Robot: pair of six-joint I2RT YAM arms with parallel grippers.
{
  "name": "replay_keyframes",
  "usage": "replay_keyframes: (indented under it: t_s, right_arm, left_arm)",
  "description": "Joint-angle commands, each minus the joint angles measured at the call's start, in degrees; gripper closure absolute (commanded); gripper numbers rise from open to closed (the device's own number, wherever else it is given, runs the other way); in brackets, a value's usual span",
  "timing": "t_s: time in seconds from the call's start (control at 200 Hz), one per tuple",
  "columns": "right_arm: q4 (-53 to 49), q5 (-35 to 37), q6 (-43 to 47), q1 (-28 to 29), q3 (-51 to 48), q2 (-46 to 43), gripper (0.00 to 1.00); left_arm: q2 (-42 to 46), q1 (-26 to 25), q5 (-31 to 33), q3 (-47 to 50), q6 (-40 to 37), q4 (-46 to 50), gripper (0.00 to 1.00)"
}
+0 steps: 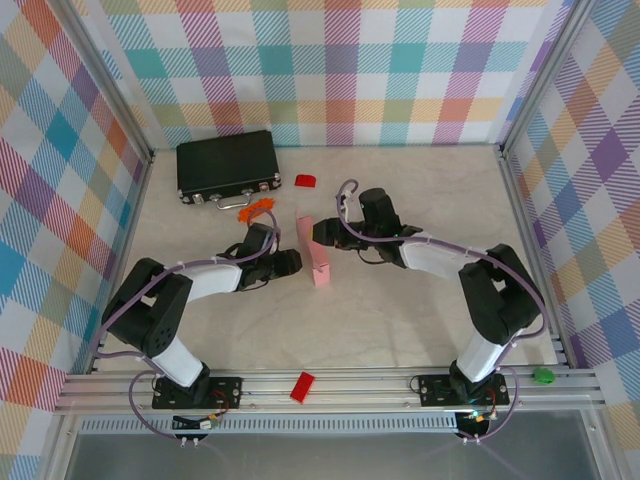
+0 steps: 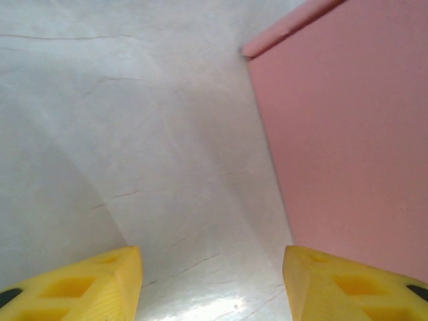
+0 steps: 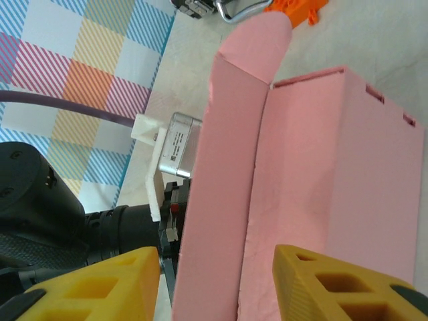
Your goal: Fold the paper box
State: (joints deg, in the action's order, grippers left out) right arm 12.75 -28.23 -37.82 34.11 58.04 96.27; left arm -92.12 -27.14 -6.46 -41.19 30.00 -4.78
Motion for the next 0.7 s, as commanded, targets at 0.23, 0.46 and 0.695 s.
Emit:
replay_keyframes:
  t_s: [0.23, 0.46, 0.695]
  right_arm:
    - [-19.9, 22.4, 5.3, -0.4, 2.0, -6.5, 0.51]
    - [-20.8, 21.9, 7.0, -0.5, -1.0, -2.6, 0.61]
    - [-17.8, 15.0, 7.5, 0.6, -1.7, 3.0, 0.71]
  left_arm:
    - [0.9, 0.4, 8.1, -4.4, -1.7, 6.2, 0.43]
    - [-3.9, 0.9, 7.8, -8.8, -3.3, 5.4, 0.55]
    - [-8.3, 1.3, 5.0, -13.7, -6.1, 4.8, 0.61]
